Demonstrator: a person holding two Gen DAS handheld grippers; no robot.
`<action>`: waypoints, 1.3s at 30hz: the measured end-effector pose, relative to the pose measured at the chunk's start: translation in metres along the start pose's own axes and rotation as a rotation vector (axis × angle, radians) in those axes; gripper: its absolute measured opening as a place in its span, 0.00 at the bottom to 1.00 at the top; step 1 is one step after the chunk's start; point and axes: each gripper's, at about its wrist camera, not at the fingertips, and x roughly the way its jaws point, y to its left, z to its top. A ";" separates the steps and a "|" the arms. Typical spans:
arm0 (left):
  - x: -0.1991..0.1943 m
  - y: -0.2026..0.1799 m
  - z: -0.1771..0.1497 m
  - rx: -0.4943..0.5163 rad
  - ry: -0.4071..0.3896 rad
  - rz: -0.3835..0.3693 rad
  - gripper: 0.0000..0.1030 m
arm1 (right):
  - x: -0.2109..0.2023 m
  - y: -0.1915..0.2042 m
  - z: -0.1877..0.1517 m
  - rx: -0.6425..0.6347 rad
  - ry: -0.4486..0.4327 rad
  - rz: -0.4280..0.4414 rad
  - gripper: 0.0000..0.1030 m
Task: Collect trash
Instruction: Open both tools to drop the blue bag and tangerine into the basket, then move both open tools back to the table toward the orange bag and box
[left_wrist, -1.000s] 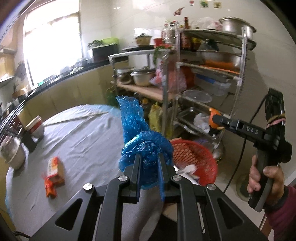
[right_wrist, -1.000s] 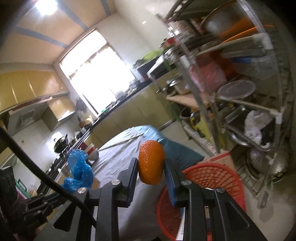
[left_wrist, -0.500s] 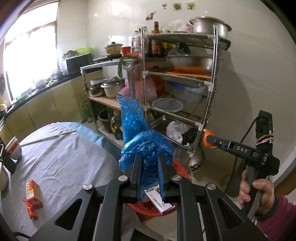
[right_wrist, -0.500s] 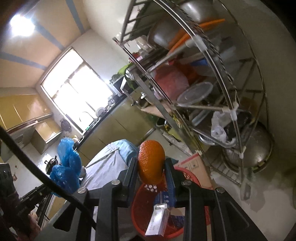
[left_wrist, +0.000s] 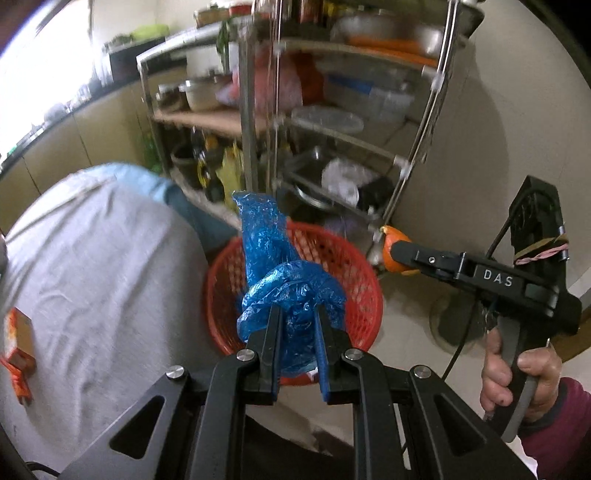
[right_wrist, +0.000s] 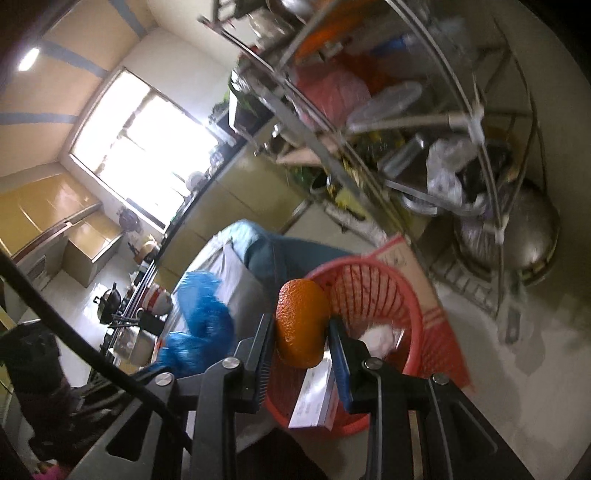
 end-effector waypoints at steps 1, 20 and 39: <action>0.007 0.001 -0.003 0.000 0.020 -0.006 0.16 | 0.005 -0.002 -0.003 0.010 0.017 -0.005 0.30; 0.010 0.021 -0.012 -0.025 0.020 -0.015 0.50 | 0.026 -0.002 0.002 0.102 0.034 -0.019 0.40; -0.131 0.166 -0.129 -0.392 -0.127 0.400 0.67 | 0.062 0.143 -0.013 -0.239 0.082 0.101 0.58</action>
